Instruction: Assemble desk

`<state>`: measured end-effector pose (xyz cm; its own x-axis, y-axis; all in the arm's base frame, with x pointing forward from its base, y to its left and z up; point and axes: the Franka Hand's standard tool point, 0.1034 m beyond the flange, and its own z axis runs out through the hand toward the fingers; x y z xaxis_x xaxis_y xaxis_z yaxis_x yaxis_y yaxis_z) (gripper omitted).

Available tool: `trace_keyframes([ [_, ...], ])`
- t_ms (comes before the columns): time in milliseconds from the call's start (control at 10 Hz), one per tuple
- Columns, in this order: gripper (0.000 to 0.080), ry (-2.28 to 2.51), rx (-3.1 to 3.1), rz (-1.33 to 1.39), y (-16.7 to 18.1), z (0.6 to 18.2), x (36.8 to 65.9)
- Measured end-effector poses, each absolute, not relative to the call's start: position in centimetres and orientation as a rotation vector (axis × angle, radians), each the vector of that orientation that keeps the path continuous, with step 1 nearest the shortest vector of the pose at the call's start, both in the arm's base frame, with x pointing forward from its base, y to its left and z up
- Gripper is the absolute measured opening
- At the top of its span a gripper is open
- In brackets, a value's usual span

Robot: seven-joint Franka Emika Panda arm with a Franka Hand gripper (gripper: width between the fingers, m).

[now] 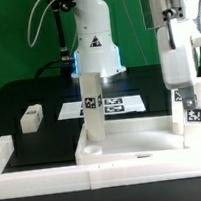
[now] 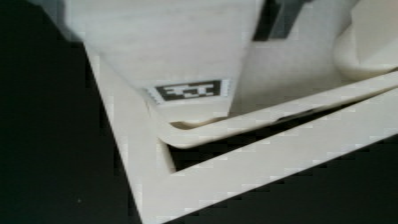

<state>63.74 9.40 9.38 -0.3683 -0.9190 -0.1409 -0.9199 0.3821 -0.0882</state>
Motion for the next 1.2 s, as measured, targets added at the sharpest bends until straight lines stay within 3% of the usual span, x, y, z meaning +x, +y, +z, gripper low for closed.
trace_keyframes([
  [100,0.0393,2.465,-1.664,0.009,9.5,9.3,63.7],
  [200,0.0393,2.465,-1.664,0.009,9.5,9.3,63.7],
  [300,0.0574,2.46,-1.674,0.011,9.5,9.4,63.7],
  [400,0.0633,2.437,-1.703,0.018,9.6,10.0,63.7],
  [700,0.0649,2.339,-1.771,-0.028,6.7,12.9,64.4],
  [1200,0.0649,2.341,-1.782,-0.026,7.0,12.3,64.2],
])
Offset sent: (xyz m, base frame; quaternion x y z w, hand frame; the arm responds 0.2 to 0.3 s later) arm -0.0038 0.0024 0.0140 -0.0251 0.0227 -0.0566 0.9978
